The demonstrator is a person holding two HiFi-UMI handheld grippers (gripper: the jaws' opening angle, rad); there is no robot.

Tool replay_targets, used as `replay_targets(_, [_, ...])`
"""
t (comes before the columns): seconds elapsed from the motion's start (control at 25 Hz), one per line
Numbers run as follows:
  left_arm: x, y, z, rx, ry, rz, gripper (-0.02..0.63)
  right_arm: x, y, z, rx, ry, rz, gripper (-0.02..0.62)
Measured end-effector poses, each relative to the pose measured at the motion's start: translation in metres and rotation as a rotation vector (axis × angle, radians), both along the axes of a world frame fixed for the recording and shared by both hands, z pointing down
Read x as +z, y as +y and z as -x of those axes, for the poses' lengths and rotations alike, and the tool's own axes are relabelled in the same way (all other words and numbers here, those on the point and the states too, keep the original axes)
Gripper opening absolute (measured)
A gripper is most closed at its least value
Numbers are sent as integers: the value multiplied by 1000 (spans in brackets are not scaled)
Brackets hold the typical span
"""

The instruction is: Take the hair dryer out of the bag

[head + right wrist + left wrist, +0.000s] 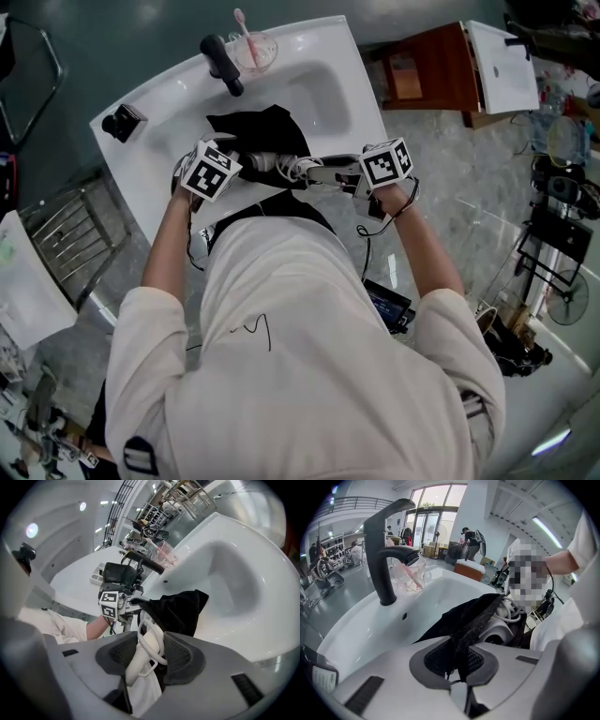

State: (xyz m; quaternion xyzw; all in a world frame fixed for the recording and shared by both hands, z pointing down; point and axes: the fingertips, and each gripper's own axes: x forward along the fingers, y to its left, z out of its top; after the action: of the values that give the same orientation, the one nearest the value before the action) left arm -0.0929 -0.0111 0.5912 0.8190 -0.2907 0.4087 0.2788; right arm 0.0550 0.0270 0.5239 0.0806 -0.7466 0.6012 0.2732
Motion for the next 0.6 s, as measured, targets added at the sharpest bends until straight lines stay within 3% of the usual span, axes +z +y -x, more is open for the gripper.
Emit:
replay_targets(0.12, [0,0,0,0,2,-5,34,1,5,-2,20,-30,43,172])
replay_targets(0.36, [5,7,4,-22,47,51,49,-6,5,0,-3,-52,29,172])
replay_targets(0.6, [5,8,8,-23,91,56,71,-9,5,1,9,-93,10,172])
